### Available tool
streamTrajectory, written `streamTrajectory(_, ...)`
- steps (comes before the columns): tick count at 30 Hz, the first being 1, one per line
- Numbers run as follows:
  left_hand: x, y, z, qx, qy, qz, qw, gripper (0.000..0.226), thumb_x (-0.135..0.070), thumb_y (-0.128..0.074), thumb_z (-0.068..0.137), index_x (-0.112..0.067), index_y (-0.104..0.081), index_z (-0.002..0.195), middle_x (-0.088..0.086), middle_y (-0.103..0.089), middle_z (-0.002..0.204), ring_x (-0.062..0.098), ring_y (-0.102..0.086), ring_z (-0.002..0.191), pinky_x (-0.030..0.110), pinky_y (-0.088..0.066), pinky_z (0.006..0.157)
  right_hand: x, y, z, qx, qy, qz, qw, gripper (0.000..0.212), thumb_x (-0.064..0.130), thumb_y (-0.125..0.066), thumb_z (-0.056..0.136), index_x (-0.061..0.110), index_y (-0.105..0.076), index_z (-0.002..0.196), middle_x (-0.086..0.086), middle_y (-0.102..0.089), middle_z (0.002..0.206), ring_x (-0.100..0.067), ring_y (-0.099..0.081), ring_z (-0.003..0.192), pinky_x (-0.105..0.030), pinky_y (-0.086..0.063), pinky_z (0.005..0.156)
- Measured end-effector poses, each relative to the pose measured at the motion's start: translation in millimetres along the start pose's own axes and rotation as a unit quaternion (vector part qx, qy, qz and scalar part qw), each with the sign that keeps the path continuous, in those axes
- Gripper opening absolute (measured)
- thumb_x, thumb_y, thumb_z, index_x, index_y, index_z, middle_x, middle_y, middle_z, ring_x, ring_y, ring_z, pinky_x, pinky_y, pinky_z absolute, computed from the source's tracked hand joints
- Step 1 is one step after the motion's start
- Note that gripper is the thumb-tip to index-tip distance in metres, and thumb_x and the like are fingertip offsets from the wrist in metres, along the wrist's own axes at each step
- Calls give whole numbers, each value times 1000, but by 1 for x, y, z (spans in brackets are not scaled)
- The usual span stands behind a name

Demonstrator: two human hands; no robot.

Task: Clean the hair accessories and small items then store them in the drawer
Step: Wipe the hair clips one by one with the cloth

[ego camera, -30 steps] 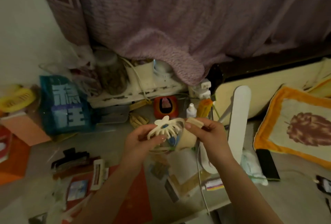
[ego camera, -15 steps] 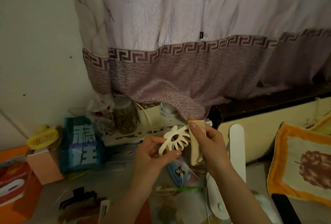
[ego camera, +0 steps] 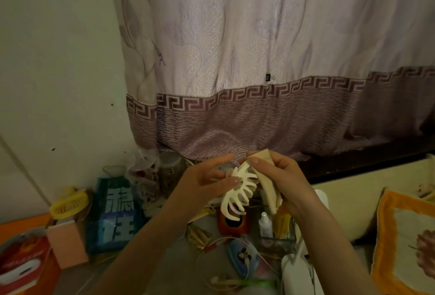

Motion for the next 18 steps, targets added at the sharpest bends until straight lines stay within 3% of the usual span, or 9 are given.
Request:
streamTrajectory(4, -11, 3, 2, 48, 4, -5, 999, 38, -30, -68, 78, -34, -61, 116, 11, -73, 100, 20, -69, 97, 27, -55, 81, 10, -2, 5, 21, -10, -28, 999, 32, 20, -74, 68, 5, -65, 95, -12, -72, 82, -21, -69, 70, -29, -55, 59)
streamTrajectory(7, -10, 5, 6, 39, 9, 21, 999, 40, -32, -65, 78, -34, -62, 118, 11, -73, 101, 22, -68, 98, 36, -56, 86, 13, -4, 7, -17, 16, -46, 999, 29, 21, -74, 71, 8, -54, 86, -11, -64, 68, -18, -61, 54, -26, -51, 48)
streamTrajectory(10, -6, 5, 9, 6, 8, 17, 1000, 33, -22, -64, 84, -24, -64, 117, 9, -74, 95, 24, -70, 93, 43, -56, 85, 12, -7, 9, -73, 91, -70, 991, 29, 25, -73, 77, 9, -50, 81, -14, -48, 74, -27, -49, 63, -35, -48, 57)
streamTrajectory(13, -5, 4, 9, -29, 7, -9, 1000, 23, -14, -65, 85, -23, -69, 106, 5, -75, 90, 22, -71, 86, 40, -58, 80, 11, -10, 8, -92, 115, -80, 986, 31, 31, -71, 78, 6, -53, 81, -13, -48, 74, -27, -48, 66, -42, -47, 64)
streamTrajectory(18, -4, 9, 6, -85, -20, 0, 996, 20, -10, -65, 85, -15, -71, 104, 5, -75, 84, 17, -71, 76, 31, -59, 70, 12, -4, 2, -119, 112, -53, 985, 15, 18, -70, 83, 6, -62, 76, -13, -63, 72, -18, -61, 62, -27, -51, 57)
Point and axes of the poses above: each hand's wrist, its own z-axis towards the middle knuckle, its own y-axis out of the back of the hand, x = y × z, the point moved 3 cm from there along z, towards the middle knuckle
